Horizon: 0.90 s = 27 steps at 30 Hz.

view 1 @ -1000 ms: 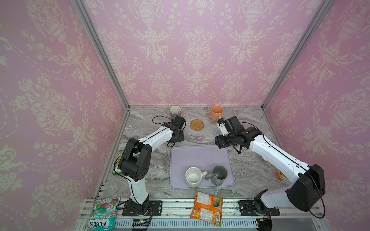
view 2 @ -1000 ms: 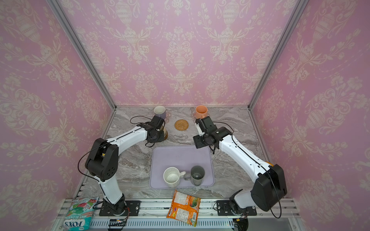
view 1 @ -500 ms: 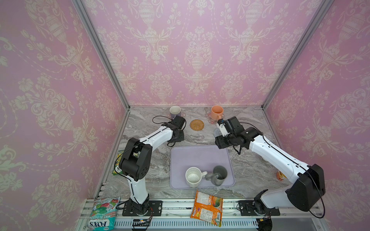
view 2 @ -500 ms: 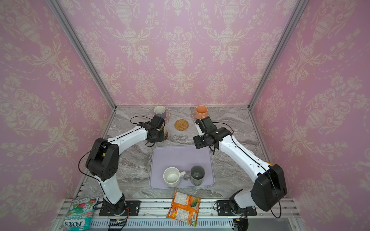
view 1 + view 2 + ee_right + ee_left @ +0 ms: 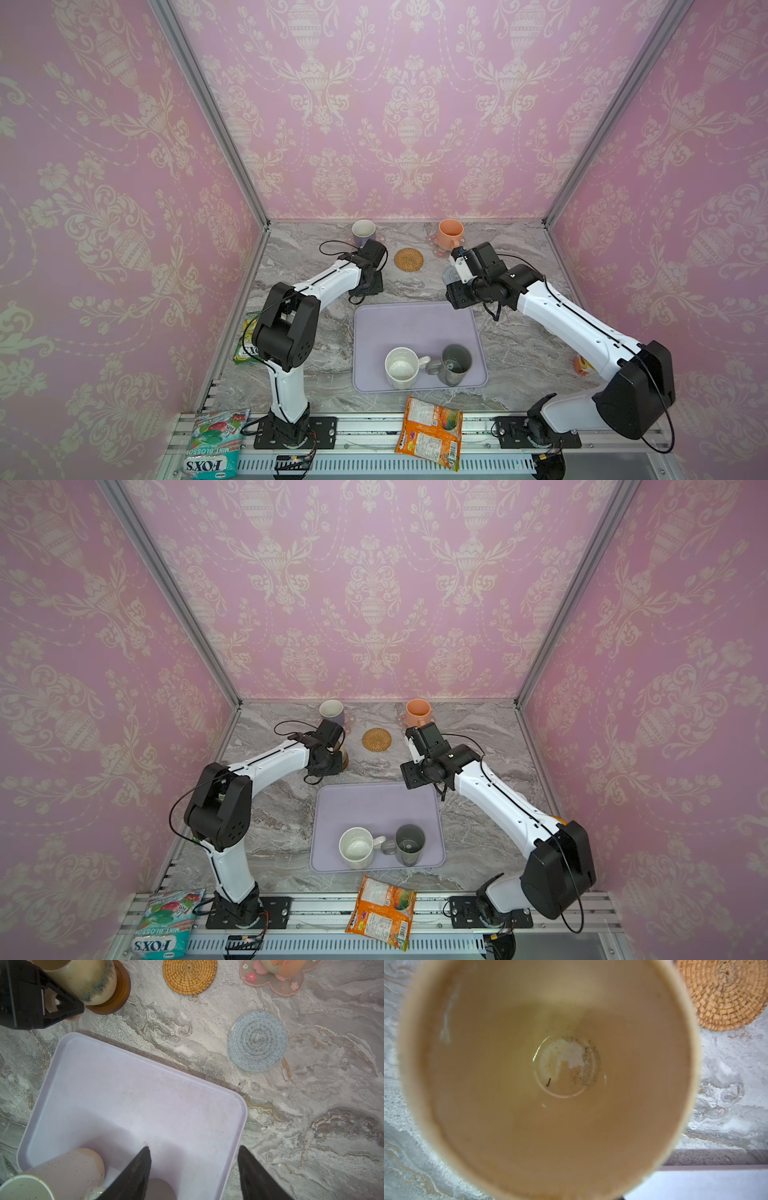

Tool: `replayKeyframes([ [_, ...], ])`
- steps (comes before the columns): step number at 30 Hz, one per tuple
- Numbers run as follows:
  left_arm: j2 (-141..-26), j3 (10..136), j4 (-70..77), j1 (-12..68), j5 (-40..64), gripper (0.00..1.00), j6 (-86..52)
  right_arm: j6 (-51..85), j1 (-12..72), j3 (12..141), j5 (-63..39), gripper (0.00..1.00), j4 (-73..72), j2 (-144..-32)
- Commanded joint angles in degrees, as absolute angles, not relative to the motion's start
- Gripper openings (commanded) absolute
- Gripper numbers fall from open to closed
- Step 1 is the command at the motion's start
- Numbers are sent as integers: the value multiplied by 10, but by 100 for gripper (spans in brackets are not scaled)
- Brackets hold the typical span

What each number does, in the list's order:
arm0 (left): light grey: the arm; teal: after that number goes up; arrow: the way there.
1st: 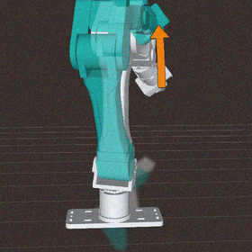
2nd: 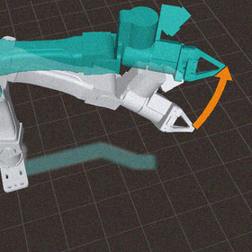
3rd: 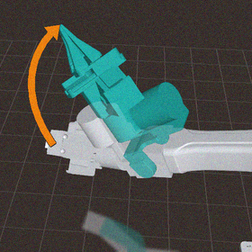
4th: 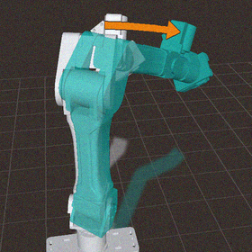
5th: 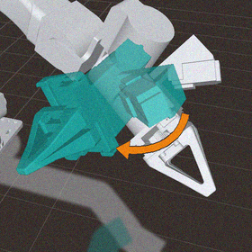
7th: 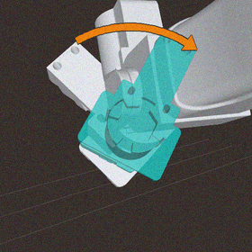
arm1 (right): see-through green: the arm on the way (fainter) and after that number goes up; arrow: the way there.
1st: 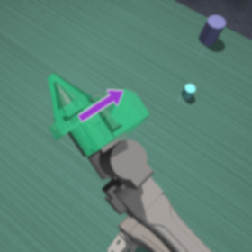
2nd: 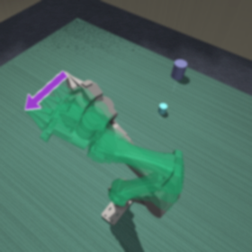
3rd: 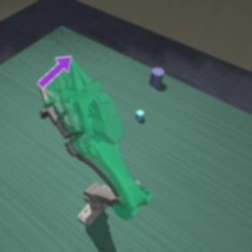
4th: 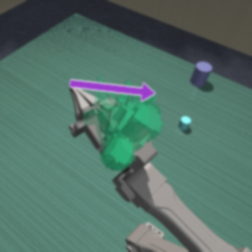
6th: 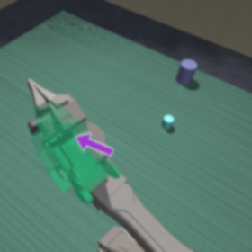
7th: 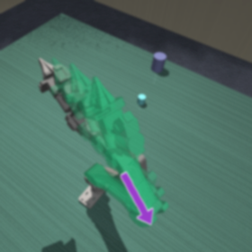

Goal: Place cups on coasters
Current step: Place the cup on the coaster.

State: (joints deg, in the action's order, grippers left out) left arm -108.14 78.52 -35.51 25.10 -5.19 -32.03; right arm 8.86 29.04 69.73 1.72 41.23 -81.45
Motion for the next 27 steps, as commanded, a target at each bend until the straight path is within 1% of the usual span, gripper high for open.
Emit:
replayKeyframes([
  [1,-1094,807,-361,253,-44,29,-307,92,294,693,10,68,414,-802],
  [7,-1092,807,-370,253,-52,29,-304,90,294,694,11,68,417,-797],
  [12,-1067,791,-373,253,-59,32,-301,90,294,697,9,68,421,-795],
  [27,-925,742,-429,253,-86,36,-274,100,295,699,-7,68,434,-773],
])
